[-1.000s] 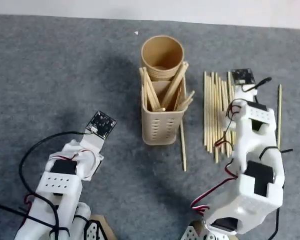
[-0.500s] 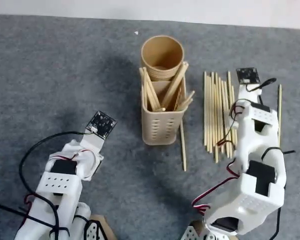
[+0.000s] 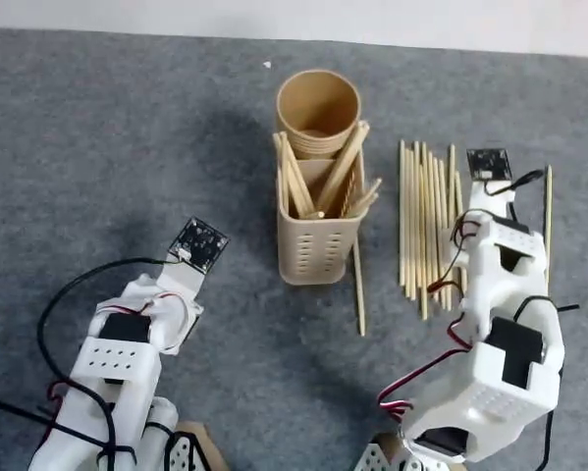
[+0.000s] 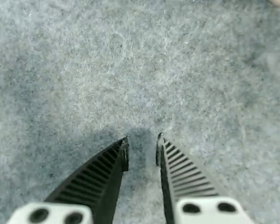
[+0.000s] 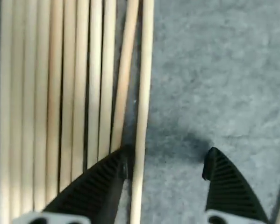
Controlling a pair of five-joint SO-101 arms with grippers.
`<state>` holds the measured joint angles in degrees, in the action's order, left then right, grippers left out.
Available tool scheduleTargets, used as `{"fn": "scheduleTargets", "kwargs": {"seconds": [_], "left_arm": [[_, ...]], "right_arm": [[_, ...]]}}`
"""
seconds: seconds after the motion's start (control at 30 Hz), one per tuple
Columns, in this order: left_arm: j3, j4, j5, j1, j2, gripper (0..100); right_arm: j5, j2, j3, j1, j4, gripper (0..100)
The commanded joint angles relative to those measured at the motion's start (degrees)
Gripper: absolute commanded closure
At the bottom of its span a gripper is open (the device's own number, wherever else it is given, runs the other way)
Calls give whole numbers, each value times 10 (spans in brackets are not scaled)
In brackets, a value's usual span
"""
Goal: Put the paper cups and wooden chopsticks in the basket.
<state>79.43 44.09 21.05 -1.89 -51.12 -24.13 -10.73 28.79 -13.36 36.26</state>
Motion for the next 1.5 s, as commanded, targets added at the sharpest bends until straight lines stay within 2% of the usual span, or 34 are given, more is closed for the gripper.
{"fn": "scheduleTargets", "kwargs": {"seconds": [0.0,0.07,0.17,0.23,0.37,0.47,0.57,0.73,0.87,1.0,1.2,1.47], "left_arm": [[-19,-5,3,9,-4,870],[-19,-5,3,9,-4,870],[-19,-5,3,9,-4,870],[-19,-5,3,9,-4,870],[-19,-5,3,9,-4,870],[-19,-6,3,9,-4,870],[-19,-7,3,9,-4,870],[-19,-7,3,9,-4,870],[-18,-7,3,9,-4,870],[-13,-9,3,9,-4,870],[-9,-24,4,9,-4,870],[-5,-23,4,9,-4,870]], "right_arm": [[-16,3,13,18,-1,743],[-17,2,19,20,-1,782],[-17,3,19,20,-1,998],[-17,6,19,20,0,971],[-8,18,14,18,16,993],[61,98,6,21,29,994],[113,239,3,34,29,994],[159,486,3,112,28,994],[181,604,0,200,22,994],[190,641,5,260,-51,994],[258,641,12,299,-124,994],[265,641,141,378,-305,993]]}}
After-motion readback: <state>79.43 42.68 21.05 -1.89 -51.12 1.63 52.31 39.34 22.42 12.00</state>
